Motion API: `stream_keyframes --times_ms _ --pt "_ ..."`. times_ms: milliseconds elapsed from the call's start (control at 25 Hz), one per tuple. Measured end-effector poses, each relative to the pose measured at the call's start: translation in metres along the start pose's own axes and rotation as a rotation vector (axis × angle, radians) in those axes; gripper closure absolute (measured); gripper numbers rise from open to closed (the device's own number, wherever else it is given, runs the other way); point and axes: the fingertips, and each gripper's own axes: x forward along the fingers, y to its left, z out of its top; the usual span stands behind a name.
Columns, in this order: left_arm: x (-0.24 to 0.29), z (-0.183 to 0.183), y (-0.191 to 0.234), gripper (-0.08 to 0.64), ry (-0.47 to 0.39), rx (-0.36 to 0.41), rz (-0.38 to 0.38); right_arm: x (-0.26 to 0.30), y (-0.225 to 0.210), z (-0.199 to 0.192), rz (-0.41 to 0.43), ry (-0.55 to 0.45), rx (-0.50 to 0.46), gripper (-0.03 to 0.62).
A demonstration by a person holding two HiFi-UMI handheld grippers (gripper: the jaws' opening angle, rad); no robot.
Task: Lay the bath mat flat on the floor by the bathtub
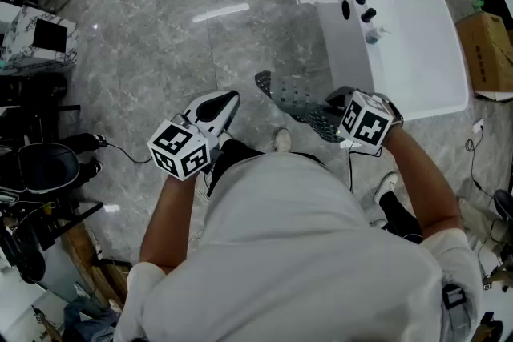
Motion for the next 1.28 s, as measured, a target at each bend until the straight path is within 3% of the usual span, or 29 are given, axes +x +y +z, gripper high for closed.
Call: stream_keyframes --times_ms 320,560,800,1040,1280 --pt "0.038 0.008 -0.025 0.541 0.044 0.029 -0.053 -0.016 -0.04 -0.016 0.002 -0.011 0.013 0.565" --pt "0.068 0.028 0.006 0.541 0.049 0.015 -0.108 -0.012 -0.094 0.001 0.022 -0.025 0.061 0.565" --pt "0.103 0.069 0.083 0.541 0.038 0.006 -0.146 0.001 -0.17 0.029 0.048 -0.007 0.123 0.563" --pt "0.123 0.118 0.176 0.541 0.037 0.039 -0.163 0.015 -0.262 0.073 0.026 0.038 0.115 0.563" --pt "0.126 0.168 0.265 0.541 0.02 0.041 -0.131 0.016 -0.368 0.119 -0.027 0.073 0.074 0.563"
